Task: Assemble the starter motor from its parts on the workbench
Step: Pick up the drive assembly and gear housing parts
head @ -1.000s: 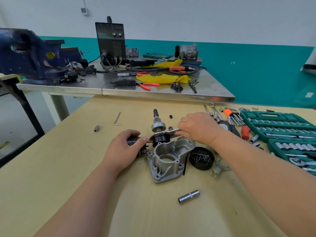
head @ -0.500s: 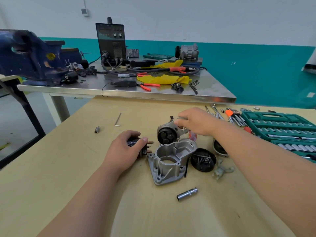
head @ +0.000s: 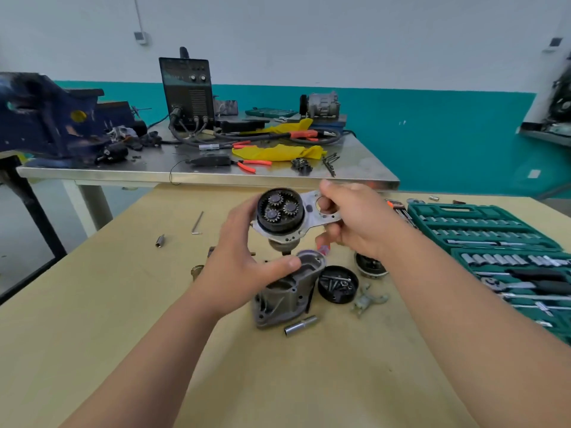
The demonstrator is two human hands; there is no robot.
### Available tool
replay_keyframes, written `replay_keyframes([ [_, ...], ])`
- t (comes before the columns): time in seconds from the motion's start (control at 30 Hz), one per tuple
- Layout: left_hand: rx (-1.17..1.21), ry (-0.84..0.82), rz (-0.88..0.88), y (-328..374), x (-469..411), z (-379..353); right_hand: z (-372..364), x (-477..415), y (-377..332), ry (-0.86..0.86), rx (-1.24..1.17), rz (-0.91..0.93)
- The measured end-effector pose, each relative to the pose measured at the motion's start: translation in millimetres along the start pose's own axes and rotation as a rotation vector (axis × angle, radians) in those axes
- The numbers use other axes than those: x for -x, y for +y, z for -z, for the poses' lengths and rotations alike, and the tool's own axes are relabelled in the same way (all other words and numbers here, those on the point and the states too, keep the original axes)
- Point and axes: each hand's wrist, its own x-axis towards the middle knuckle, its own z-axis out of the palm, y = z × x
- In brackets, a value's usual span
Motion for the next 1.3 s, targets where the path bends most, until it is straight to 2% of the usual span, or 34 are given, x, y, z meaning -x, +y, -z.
replay_keyframes([
  [0.1,0.172,0.083,-0.042,14,9,-10,-5,24,7,-0.039,-0.077,-0.075],
  [0.17,0.191,0.12,-0.037,16,17,-12,-2,34,12,-0.08,-0.071,-0.117],
  [0.27,0.251,0.256,0.082,10,23,-8,15,42,14,-0.045,0.207,-0.003],
  [0.37,0.635,0.39,0.24,1,19,5,43,44,19,0.199,0.489,0.205],
  [0.47,0.844,0.411,0.316,-5,17,18,63,42,41,0.333,0.723,0.231],
  [0.57,1.033,0.443,0.29,-13,20,24,68,44,67,0.372,0.825,0.203],
  [0.67,1.194,0.497,0.33,-21,22,39,53,51,73,0.233,0.983,0.271],
  [0.8,1.128,0.569,0.371,-32,19,52,-1,57,77,-0.172,1.226,0.407],
  [0.9,1.021,0.638,0.44,-37,19,51,-32,46,86,-0.317,1.456,0.425],
  [1.0,0.993,0.687,0.479,-45,20,50,-34,25,82,-0.34,1.548,0.333],
  [1.1,0.921,0.688,0.478,-54,19,47,-31,-2,66,-0.313,1.492,0.15],
  [1.2,0.779,0.671,0.43,-59,16,40,-56,-40,48,-0.187,1.41,0.213],
  [1.3,0.66,0.642,0.405,-61,13,37,-97,-79,53,-0.23,1.407,0.267],
])
